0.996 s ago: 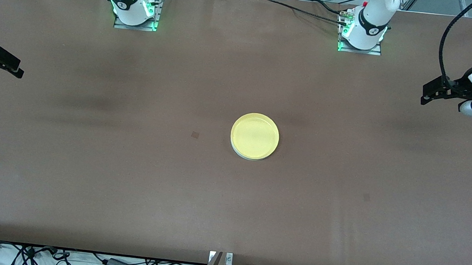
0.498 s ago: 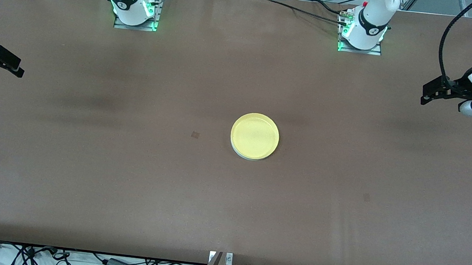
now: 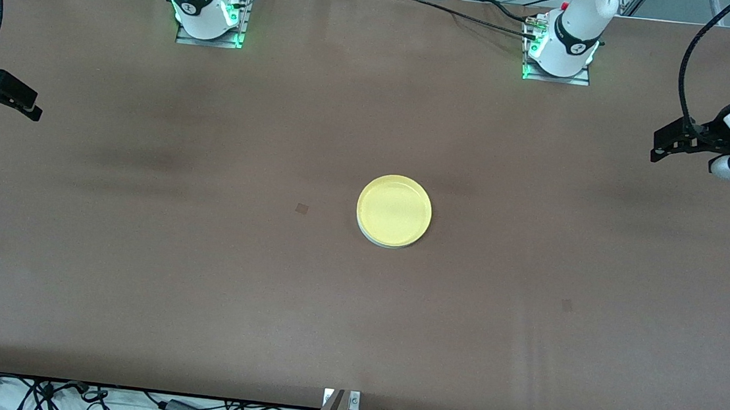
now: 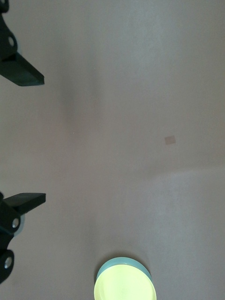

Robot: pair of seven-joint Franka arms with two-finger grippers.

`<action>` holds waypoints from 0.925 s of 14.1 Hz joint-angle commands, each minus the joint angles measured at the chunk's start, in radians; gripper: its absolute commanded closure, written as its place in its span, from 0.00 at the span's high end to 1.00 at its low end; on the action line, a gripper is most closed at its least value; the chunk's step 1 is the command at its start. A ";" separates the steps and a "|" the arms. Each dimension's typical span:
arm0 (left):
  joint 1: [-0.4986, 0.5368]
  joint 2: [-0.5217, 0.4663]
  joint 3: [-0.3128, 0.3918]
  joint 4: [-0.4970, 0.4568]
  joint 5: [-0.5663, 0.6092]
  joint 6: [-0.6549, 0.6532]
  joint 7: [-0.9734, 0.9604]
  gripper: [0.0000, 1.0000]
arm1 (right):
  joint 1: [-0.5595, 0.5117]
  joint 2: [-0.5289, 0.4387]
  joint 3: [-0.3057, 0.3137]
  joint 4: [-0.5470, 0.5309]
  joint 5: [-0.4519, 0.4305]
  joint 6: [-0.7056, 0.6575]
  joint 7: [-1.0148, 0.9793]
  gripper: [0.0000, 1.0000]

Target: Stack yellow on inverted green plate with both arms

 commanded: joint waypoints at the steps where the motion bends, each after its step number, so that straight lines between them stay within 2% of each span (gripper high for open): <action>1: 0.002 0.012 -0.005 0.029 0.002 -0.019 0.000 1.00 | -0.016 -0.008 0.013 -0.006 0.001 0.007 0.007 1.00; 4: 0.002 0.012 -0.005 0.029 0.002 -0.018 0.000 1.00 | -0.001 -0.008 0.016 0.008 0.001 0.007 0.087 1.00; 13: 0.002 0.012 -0.005 0.029 0.001 -0.018 0.000 1.00 | 0.007 -0.006 0.013 0.006 0.001 0.004 0.061 1.00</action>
